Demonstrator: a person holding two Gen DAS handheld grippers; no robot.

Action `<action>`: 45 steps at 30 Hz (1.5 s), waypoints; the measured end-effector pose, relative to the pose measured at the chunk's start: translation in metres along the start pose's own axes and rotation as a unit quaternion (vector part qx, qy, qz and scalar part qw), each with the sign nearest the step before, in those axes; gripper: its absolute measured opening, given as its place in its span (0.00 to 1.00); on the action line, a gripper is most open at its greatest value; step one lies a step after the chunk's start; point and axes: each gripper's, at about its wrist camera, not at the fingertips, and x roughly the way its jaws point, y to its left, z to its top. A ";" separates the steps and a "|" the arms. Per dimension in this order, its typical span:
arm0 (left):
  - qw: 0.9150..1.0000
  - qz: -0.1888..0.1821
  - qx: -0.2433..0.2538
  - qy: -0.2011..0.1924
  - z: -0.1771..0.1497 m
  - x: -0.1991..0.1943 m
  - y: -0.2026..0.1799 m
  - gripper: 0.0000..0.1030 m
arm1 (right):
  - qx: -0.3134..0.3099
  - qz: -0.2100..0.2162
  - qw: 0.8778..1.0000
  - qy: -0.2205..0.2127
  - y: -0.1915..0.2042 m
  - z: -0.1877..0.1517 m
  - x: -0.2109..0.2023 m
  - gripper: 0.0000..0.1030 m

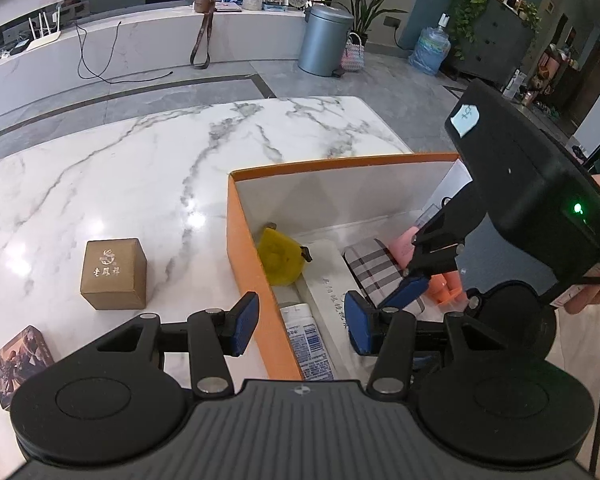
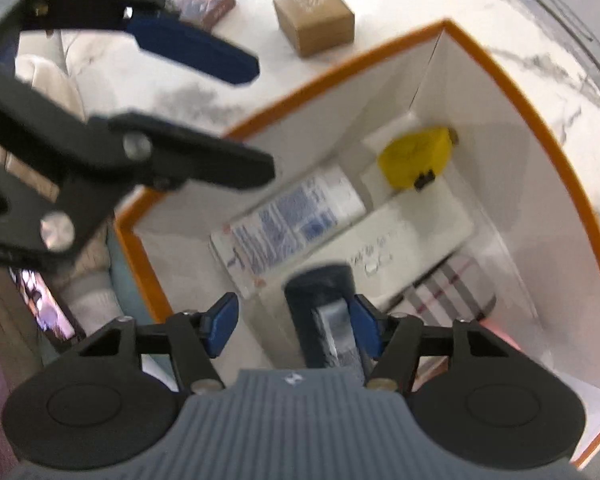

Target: Organize rigid objects

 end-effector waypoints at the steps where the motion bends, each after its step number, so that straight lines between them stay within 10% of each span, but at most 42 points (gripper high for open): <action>1: 1.000 0.000 -0.001 -0.001 0.000 -0.001 0.001 0.57 | 0.010 -0.002 1.000 -0.007 -0.002 0.002 -0.001 0.53; 13: 1.000 0.002 -0.017 -0.011 -0.005 -0.009 0.014 0.57 | 0.153 -0.012 0.987 -0.042 -0.030 -0.007 0.009 0.21; 27: 1.000 0.007 -0.013 -0.010 -0.008 -0.017 0.020 0.57 | 0.127 -0.063 0.988 0.066 -0.013 -0.019 0.030 0.23; 45: 0.996 0.078 -0.032 -0.024 -0.014 -0.060 0.090 0.57 | 0.065 -0.108 0.987 -0.097 0.034 0.043 -0.054 0.29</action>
